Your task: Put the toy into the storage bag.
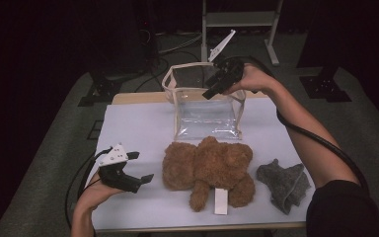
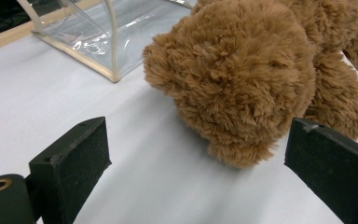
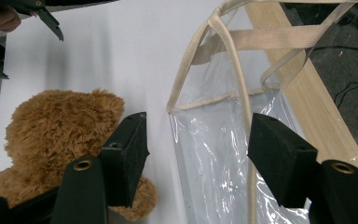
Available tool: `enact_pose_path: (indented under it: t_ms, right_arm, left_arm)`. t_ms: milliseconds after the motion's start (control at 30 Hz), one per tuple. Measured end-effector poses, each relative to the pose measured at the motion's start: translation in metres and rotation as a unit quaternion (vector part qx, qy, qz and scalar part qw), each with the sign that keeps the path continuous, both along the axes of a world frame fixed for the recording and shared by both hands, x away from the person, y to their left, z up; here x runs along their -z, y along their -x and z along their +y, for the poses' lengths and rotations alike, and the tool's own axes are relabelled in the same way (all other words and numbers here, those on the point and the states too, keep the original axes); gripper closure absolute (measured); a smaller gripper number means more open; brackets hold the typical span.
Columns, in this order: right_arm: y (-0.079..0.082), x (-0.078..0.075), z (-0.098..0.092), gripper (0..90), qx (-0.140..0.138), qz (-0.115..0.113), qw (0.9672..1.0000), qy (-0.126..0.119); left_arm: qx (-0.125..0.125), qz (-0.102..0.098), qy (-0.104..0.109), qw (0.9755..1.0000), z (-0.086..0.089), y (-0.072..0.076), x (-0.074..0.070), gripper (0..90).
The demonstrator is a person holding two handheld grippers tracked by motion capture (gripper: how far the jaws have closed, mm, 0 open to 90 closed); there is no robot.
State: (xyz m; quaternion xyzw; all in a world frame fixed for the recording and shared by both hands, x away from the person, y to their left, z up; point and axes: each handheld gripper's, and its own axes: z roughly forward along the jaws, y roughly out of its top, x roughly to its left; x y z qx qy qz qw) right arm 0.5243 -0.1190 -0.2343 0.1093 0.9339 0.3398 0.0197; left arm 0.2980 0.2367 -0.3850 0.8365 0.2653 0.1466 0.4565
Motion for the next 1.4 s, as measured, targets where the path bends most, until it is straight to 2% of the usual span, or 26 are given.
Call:
enact_pose_path:
  t_ms: [467, 867, 1200, 1400]
  right_arm:
    - [-0.015, 0.007, 0.005, 38.4, 0.01, 0.007, 0.9999, 0.011]
    - [-0.025, 0.016, -0.001, 42.4, 0.028, 0.016, 0.9994, 0.011]
    - [-0.027, 0.028, -0.004, 51.0, 0.033, 0.018, 0.9991, 0.02]
    - [-0.026, 0.034, -0.005, 62.2, 0.03, 0.017, 0.999, 0.028]
  left_arm:
    - [-0.001, 0.002, 0.0, 1.0, 0.003, 0.001, 0.0, 5.6]
    - [0.001, 0.005, -0.002, 1.0, 0.003, 0.002, 0.001, 5.6]
    - [0.002, 0.008, -0.003, 1.0, 0.002, 0.002, 0.002, 5.6]
    - [0.003, 0.009, 0.0, 1.0, 0.003, 0.002, 0.003, 5.6]
